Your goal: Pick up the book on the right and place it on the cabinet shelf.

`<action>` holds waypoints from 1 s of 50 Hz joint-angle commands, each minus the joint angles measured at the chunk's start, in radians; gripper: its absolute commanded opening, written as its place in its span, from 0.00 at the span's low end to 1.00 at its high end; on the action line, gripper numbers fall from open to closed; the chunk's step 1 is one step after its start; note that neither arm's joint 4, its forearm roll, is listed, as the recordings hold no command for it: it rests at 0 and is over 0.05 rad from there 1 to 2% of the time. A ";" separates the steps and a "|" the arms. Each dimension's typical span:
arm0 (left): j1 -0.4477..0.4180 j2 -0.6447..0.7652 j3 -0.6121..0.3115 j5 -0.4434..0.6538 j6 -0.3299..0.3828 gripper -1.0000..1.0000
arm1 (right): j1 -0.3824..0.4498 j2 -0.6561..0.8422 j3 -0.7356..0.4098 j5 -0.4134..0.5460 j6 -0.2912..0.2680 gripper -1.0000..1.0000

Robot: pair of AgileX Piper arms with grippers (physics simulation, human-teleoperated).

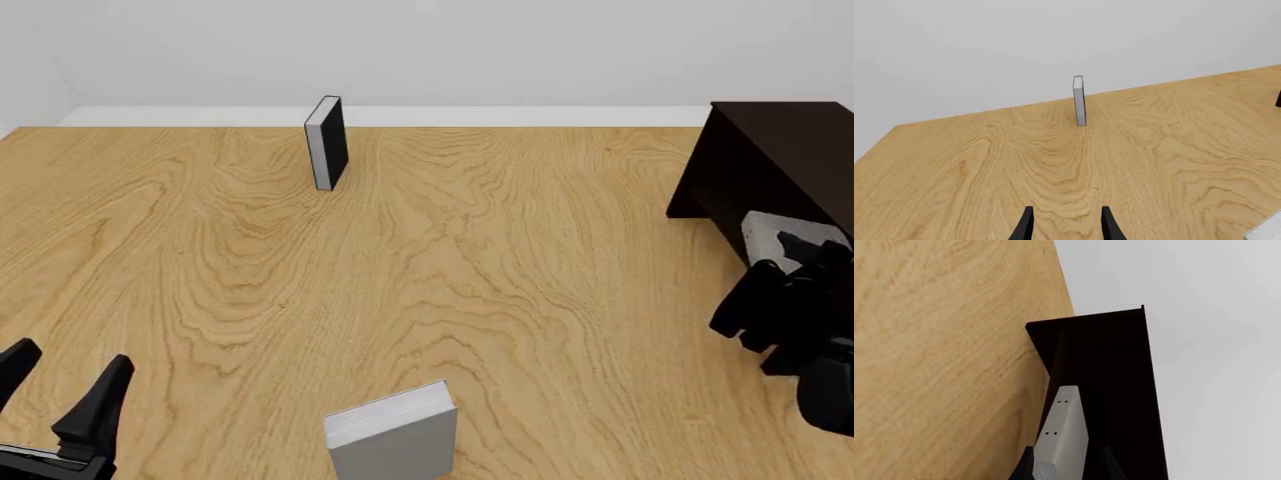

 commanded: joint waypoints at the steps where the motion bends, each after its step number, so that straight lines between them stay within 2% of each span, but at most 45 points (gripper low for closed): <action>1: -0.002 0.000 0.000 0.000 0.001 1.00 | -0.032 -0.035 0.002 0.027 -0.001 1.00; 20: 0.001 -0.002 0.000 -0.001 0.004 1.00 | 0.054 0.003 -0.080 0.062 -0.001 1.00; 40: 0.003 -0.002 0.000 0.003 0.002 1.00 | 0.098 0.049 -0.118 0.060 0.004 1.00; 50: 0.005 -0.002 0.000 0.003 0.001 1.00 | 0.132 0.031 -0.139 0.092 0.010 1.00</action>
